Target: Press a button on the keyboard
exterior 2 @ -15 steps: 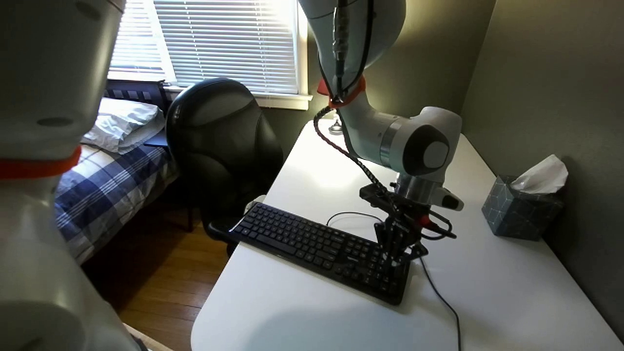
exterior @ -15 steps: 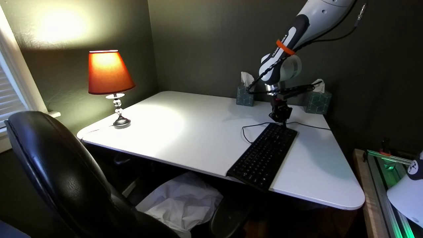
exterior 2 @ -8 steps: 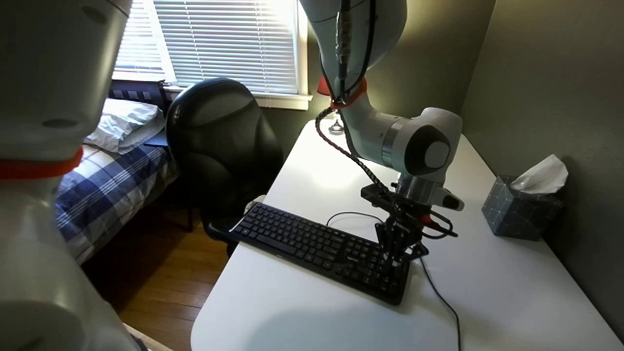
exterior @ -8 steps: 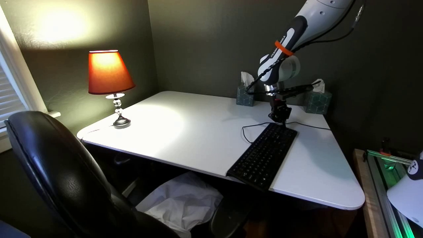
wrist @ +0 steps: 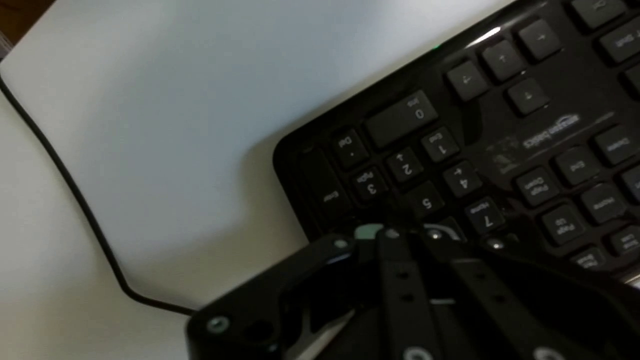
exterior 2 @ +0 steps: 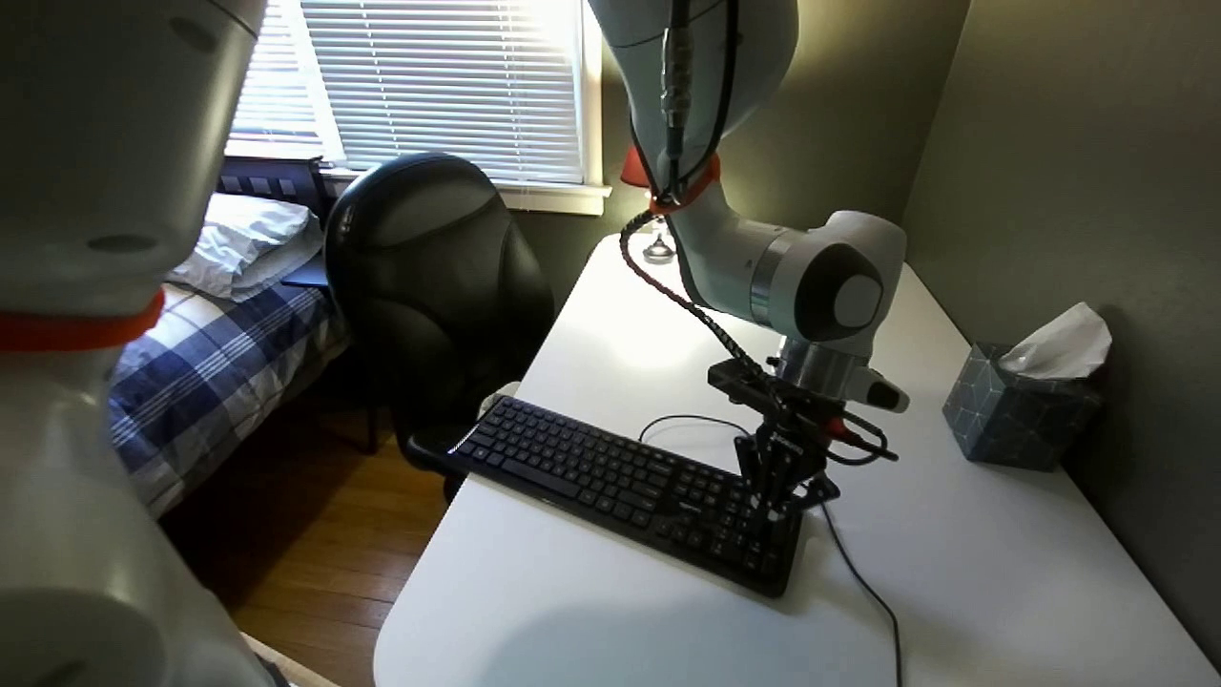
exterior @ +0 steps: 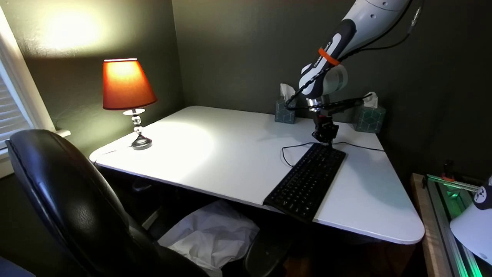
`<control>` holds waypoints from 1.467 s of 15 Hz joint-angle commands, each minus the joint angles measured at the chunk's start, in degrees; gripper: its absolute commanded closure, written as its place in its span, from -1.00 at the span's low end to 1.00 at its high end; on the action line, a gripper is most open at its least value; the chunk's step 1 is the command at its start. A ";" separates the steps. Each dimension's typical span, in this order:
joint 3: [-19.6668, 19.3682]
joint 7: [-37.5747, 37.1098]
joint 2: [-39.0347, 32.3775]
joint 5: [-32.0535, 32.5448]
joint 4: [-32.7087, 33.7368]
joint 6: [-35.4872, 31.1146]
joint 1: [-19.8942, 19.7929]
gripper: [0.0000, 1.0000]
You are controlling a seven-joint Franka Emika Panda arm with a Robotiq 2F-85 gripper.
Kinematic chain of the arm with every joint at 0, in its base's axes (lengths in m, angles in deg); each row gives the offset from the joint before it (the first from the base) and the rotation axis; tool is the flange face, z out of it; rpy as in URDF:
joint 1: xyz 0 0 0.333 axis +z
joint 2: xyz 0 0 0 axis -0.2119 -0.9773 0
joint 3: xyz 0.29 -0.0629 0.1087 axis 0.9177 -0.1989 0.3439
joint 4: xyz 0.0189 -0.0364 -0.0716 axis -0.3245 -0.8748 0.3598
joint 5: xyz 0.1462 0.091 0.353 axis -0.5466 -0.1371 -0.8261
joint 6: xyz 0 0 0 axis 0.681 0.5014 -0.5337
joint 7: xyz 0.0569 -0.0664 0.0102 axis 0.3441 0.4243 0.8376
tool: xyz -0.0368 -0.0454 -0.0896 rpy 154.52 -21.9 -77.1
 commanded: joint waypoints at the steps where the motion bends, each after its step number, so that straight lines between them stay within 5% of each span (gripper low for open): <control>1: 0.59 0.51 -0.36 -0.81 1.01 1.37 -0.84 1.00; 11: 0.42 2.01 4.18 -0.60 -2.15 0.36 -1.13 0.96; 12: 0.46 1.99 4.78 -0.92 -2.45 0.29 -1.20 0.46; 14: 0.37 1.90 6.17 -1.06 -3.27 -0.09 -1.18 0.36; 22: -0.22 2.19 14.07 -0.35 -8.09 -1.67 -0.63 -0.84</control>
